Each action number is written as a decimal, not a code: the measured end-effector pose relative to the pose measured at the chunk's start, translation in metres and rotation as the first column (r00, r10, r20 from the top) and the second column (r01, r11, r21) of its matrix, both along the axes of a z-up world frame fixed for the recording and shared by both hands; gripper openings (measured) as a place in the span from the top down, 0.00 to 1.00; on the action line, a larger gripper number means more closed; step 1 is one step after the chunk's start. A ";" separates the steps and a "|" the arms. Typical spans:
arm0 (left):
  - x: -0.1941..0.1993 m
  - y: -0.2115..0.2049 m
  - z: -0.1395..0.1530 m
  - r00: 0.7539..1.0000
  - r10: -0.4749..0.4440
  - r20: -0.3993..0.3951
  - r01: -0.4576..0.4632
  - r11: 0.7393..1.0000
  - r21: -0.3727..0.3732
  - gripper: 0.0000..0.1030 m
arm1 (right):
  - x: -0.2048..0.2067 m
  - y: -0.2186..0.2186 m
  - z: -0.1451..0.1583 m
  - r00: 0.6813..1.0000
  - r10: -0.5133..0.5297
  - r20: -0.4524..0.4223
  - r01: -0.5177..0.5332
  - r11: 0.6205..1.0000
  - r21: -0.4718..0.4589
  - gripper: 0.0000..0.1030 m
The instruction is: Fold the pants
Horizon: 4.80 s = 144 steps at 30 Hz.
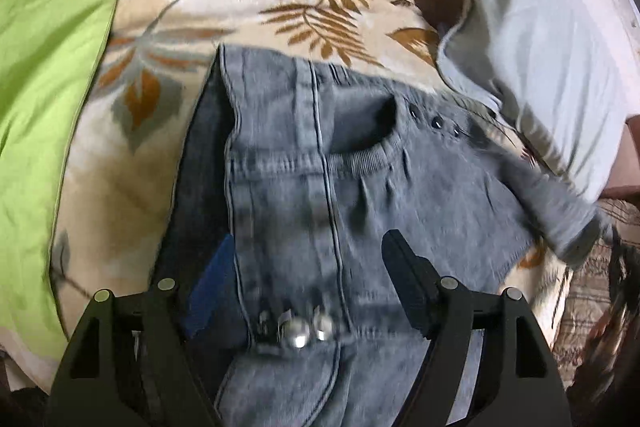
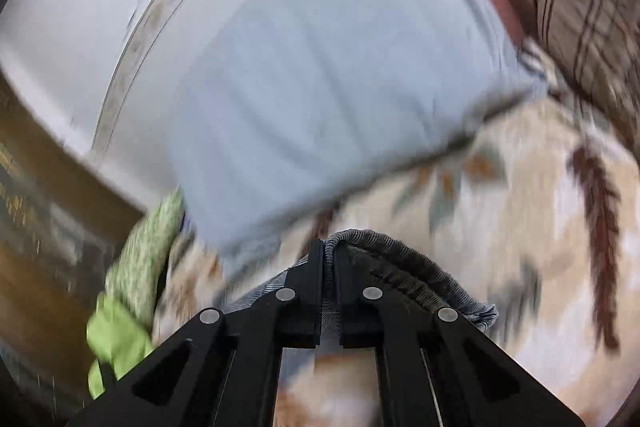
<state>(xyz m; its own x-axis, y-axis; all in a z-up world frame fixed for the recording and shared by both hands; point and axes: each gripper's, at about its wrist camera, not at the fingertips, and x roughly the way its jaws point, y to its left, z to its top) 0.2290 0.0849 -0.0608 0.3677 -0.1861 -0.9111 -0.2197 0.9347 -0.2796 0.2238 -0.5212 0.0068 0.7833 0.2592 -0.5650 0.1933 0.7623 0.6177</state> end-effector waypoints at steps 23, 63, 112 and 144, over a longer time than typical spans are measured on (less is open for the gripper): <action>0.004 0.008 -0.026 0.996 0.081 -0.036 -0.085 0.986 -0.142 0.18 | 0.046 -0.022 -0.135 0.986 -0.075 -0.151 0.094 0.988 0.126 0.52; -0.111 -0.031 0.031 0.997 0.009 -0.082 -0.013 0.998 -0.054 0.43 | -0.153 0.039 -0.077 0.987 0.026 -0.157 -0.016 0.998 0.062 0.45; 0.079 0.052 -0.006 0.974 0.112 -0.196 -0.150 0.970 -0.190 0.32 | 0.014 -0.044 -0.090 0.944 -0.037 -0.327 -0.025 0.983 -0.184 0.25; 0.088 -0.012 0.043 1.000 -0.020 0.019 0.017 0.986 0.164 0.98 | 0.032 -0.006 -0.065 0.969 0.054 -0.242 -0.143 0.919 -0.368 0.87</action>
<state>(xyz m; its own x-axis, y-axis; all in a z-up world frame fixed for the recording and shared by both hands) 0.3168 0.0733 -0.0182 0.3845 -0.0420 -0.9222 -0.1980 0.9720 -0.1267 0.2561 -0.5272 -0.0581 0.6072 0.0592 -0.7923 0.2031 0.9525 0.2268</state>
